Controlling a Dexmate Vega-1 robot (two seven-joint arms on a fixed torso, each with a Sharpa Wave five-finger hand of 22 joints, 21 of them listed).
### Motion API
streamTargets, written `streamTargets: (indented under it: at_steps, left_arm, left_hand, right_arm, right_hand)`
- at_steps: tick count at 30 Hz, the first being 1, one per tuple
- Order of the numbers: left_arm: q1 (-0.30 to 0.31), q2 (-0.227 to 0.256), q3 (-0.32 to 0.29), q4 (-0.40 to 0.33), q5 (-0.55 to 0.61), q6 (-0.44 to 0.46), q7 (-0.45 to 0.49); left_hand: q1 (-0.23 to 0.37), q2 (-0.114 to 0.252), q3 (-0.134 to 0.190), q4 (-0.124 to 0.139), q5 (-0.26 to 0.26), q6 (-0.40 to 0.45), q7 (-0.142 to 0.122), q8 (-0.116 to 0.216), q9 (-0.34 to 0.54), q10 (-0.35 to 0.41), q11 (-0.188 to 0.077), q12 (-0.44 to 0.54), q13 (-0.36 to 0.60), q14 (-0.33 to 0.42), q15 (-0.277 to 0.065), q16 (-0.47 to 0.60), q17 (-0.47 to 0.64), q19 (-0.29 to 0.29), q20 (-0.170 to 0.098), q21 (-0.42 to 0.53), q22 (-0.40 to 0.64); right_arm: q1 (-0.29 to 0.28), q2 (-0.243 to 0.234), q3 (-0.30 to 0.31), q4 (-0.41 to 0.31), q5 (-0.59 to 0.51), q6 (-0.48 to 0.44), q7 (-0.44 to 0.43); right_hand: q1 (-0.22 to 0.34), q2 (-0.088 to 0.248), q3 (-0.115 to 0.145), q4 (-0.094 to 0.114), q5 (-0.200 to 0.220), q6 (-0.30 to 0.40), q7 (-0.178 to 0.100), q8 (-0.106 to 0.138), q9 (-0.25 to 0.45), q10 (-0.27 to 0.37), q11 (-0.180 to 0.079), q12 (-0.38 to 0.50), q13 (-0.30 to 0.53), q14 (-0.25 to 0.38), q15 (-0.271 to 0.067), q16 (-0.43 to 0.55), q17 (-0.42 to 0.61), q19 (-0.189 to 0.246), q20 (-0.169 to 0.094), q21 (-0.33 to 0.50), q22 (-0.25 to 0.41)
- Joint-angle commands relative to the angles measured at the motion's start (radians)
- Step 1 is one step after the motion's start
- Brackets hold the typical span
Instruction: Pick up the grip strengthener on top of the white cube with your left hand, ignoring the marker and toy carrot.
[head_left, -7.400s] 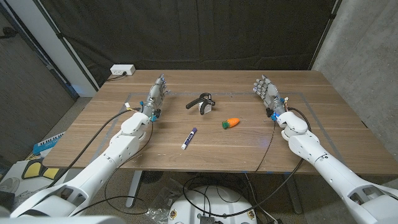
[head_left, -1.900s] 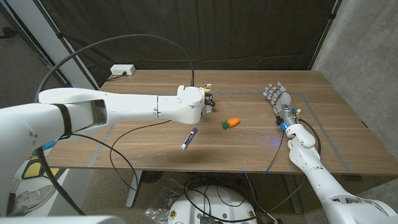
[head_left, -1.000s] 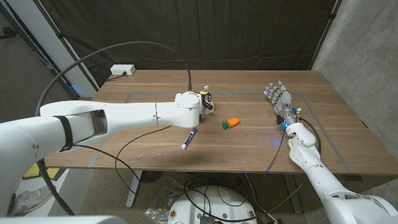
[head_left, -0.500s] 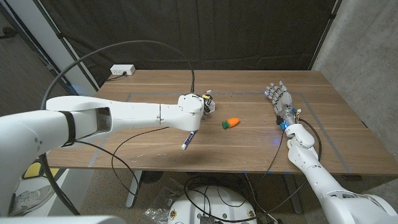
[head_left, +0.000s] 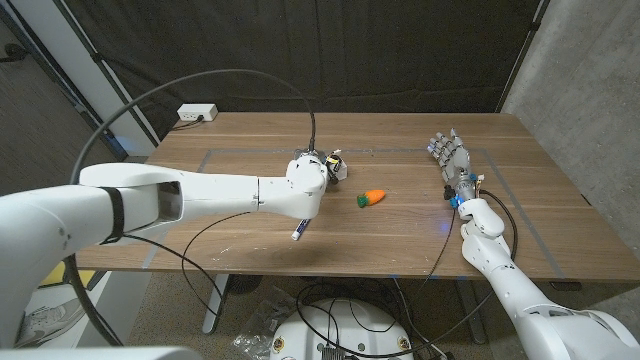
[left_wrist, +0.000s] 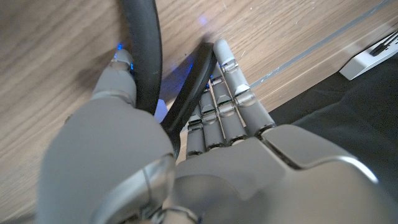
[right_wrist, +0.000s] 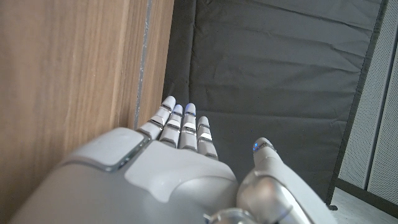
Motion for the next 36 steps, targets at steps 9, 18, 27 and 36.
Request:
streamTargets:
  at_steps: [9, 18, 27, 36]
  left_arm:
    - [0.4, 0.088, -0.515, -0.14, 0.007, -0.249, 0.232]
    - [0.574, 0.07, -0.734, -0.227, -0.012, -0.361, 0.35]
    - [0.745, 0.009, -0.951, -0.247, -0.117, -0.584, 0.488]
    - [0.819, -0.052, -1.029, -0.198, -0.153, -0.775, 0.578]
  left_hand:
    - [0.155, 0.155, 0.15, 0.098, -0.006, 0.222, -0.051, -0.002, 0.023, 0.289, -0.239, 0.011, 0.022, 0.391, -0.249, -0.004, 0.009, 0.08, -0.047, 0.032, 0.005]
    - [0.15, 0.155, 0.16, 0.107, -0.007, 0.214, -0.06, 0.004, 0.039, 0.287, -0.237, 0.009, 0.04, 0.406, -0.25, -0.005, 0.019, 0.084, -0.038, 0.033, 0.004]
    - [0.145, 0.173, 0.172, 0.132, -0.019, 0.137, -0.075, 0.0, 0.086, 0.232, -0.238, 0.016, 0.103, 0.37, -0.253, -0.012, 0.063, 0.053, -0.024, 0.026, 0.008]
    - [0.128, 0.172, 0.144, 0.177, 0.033, 0.034, -0.097, 0.048, 0.223, 0.161, -0.244, 0.107, 0.279, 0.388, -0.256, 0.029, 0.185, 0.053, -0.059, 0.043, 0.016]
  right_arm:
    - [0.022, -0.016, -0.032, 0.016, -0.016, 0.018, -0.036]
    - [0.017, -0.018, -0.036, 0.009, -0.01, 0.023, -0.038]
    - [-0.001, -0.022, -0.034, -0.013, -0.005, 0.024, -0.046]
    - [-0.02, -0.03, -0.034, -0.041, -0.003, 0.02, -0.054]
  right_hand:
    - [-0.01, -0.002, -0.003, 0.001, 0.008, 0.009, -0.001, 0.005, 0.004, 0.006, 0.0, 0.003, 0.001, 0.011, -0.002, 0.002, 0.002, 0.009, 0.001, -0.005, 0.004]
    - [-0.012, -0.003, -0.004, 0.002, 0.009, 0.01, 0.0, 0.004, 0.004, 0.006, 0.0, 0.003, 0.001, 0.012, -0.001, 0.001, 0.002, 0.01, 0.001, -0.006, 0.004]
    - [-0.014, -0.003, -0.004, 0.002, 0.01, 0.01, 0.0, 0.004, 0.004, 0.006, 0.0, 0.002, 0.001, 0.012, -0.003, 0.0, 0.002, 0.01, 0.0, -0.008, 0.004]
    - [-0.015, -0.003, -0.005, 0.003, 0.01, 0.011, 0.001, 0.003, 0.004, 0.006, 0.0, 0.002, 0.001, 0.012, -0.004, -0.001, 0.001, 0.01, -0.002, -0.009, 0.004]
